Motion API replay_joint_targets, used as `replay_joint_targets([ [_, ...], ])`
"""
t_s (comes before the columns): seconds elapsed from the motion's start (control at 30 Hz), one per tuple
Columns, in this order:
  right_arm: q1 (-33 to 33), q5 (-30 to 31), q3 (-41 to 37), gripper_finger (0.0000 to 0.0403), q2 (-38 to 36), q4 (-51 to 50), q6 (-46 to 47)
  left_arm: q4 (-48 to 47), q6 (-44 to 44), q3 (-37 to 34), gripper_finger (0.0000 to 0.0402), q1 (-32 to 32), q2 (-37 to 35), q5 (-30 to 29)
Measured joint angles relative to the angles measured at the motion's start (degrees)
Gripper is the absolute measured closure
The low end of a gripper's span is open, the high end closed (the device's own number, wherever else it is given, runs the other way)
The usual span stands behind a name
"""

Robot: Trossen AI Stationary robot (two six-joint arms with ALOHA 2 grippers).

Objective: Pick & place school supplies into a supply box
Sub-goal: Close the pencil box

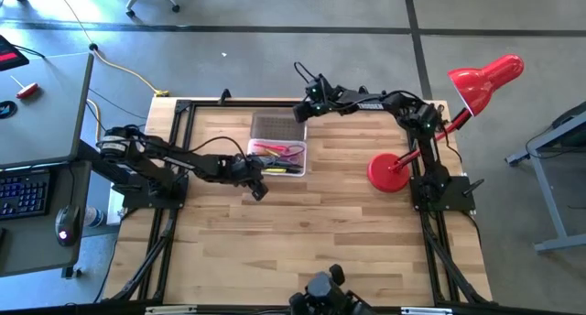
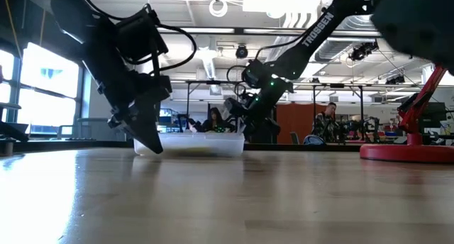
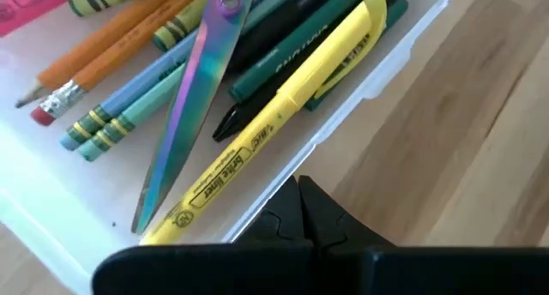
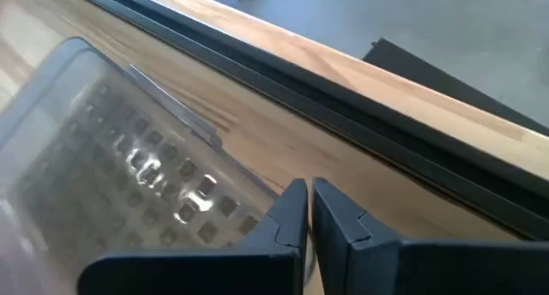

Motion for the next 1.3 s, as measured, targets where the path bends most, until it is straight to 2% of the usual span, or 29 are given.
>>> replay_joint_targets([
  [0.33, -1.13, -0.41, 0.12, 0.0402, 2.38, 1.96, -0.02, 0.01, 0.42, 0.0, 0.0392, 0.82, 0.0, 1.86],
  [0.7, -0.77, -10.98, -0.05, 0.0403, 2.45, 3.76, -0.77, -0.12, 0.39, 0.0, 0.0392, 0.84, 0.0, 0.64],
  [0.97, 3.07, -5.81, -0.2, 0.0403, -1.22, 1.76, -6.69, -0.56, 0.39, 0.0, 0.0392, 0.82, -0.07, -0.1],
  [1.3, 10.21, -4.84, -0.16, 0.0403, -4.76, -7.28, -11.62, 0.24, 0.36, 0.02, 0.0392, 0.98, -0.04, -2.45],
])
